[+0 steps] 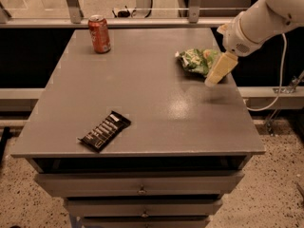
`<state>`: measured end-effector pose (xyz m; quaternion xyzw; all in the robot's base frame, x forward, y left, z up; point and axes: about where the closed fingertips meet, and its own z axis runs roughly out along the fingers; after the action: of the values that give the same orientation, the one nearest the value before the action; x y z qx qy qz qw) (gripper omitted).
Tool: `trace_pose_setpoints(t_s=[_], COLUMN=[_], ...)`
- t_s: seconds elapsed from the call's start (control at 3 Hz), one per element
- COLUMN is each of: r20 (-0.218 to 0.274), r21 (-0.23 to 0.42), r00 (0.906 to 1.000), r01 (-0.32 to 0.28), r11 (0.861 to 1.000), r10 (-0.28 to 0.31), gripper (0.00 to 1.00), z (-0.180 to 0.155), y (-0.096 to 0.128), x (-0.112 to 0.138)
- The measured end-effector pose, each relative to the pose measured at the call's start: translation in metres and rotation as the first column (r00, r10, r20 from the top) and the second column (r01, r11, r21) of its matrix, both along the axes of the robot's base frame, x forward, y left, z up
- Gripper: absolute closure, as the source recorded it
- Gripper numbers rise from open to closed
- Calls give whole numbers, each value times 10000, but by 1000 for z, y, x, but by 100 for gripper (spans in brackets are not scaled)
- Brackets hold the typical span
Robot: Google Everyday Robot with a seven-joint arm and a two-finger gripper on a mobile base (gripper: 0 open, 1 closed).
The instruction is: Move green jalapeno chip bag near rxbar chocolate
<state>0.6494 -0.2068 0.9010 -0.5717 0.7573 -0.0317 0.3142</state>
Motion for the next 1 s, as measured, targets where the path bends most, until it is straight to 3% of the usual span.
trace_pose_setpoints(t_s=[0.33, 0.67, 1.0], r20=[80, -1, -151], r21=[322, 554, 756], r00=[9997, 9994, 9994], r01=[240, 359, 311], r11=[9992, 9978, 9967], r10=[-242, -360, -300], gripper=[0, 15, 39], z=[-12, -20, -22], y=[-13, -26, -26], x=[30, 40, 43])
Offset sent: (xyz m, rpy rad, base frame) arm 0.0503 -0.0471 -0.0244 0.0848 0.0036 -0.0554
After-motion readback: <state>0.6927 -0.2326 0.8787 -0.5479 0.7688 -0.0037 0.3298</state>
